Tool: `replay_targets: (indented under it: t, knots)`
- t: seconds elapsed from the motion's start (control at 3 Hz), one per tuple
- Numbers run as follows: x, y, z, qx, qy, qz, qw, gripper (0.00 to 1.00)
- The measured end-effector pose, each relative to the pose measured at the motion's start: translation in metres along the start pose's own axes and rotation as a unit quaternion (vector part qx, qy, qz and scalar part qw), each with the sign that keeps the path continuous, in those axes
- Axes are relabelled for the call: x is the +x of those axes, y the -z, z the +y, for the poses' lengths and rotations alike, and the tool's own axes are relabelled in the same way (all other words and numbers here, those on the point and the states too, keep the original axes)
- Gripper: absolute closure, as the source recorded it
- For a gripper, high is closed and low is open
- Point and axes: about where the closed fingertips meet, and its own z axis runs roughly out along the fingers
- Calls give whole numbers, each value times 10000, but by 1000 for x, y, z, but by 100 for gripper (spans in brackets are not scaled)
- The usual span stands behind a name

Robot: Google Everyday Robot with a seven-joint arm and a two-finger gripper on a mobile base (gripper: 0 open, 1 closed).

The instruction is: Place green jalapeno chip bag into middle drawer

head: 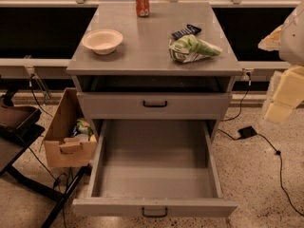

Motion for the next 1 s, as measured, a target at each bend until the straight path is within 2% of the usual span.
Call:
replay_targets:
  t: [0.33, 0.67, 1.0]
  knots:
    - [-1, 0, -1, 46, -2, -23, 10000, 0]
    - [-16, -23, -36, 419, 89, -490, 9979, 0]
    - [-36, -41, -87, 949, 357, -1029, 9895, 0]
